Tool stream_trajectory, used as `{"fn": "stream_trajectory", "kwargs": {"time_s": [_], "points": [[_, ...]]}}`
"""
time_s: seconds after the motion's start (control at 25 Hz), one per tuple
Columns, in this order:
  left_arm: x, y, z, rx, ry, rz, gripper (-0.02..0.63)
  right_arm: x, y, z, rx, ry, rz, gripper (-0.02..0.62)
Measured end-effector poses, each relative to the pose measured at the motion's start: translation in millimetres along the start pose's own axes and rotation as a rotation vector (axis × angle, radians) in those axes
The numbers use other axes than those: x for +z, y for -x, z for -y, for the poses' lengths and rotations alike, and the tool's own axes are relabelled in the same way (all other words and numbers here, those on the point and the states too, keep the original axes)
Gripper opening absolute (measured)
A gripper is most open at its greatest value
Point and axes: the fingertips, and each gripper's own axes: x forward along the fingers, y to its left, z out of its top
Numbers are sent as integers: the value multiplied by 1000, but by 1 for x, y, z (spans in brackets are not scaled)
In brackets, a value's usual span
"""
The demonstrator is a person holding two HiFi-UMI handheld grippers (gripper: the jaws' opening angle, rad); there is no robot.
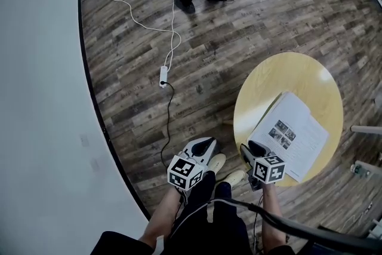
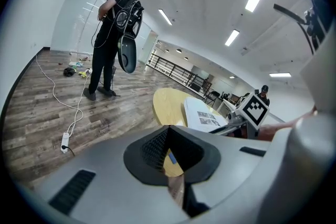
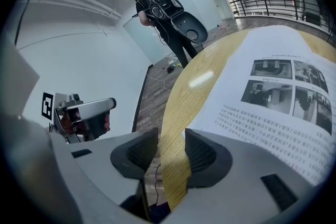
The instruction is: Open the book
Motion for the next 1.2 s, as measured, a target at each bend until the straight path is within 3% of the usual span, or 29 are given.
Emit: {"fn": "stream_trajectory", "kwargs": {"time_s": [0.56,0.68,1.2], "points": [[15,5,21,-35,-48,22,-2,12,32,-6,-36,13,87,129],[18,6,30,-45,-63,25,-2,15,45,-2,-77,25,124,5],[46,-10,97,-158,-165,44,-2,28,123,0,-126,23,281,5]]}}
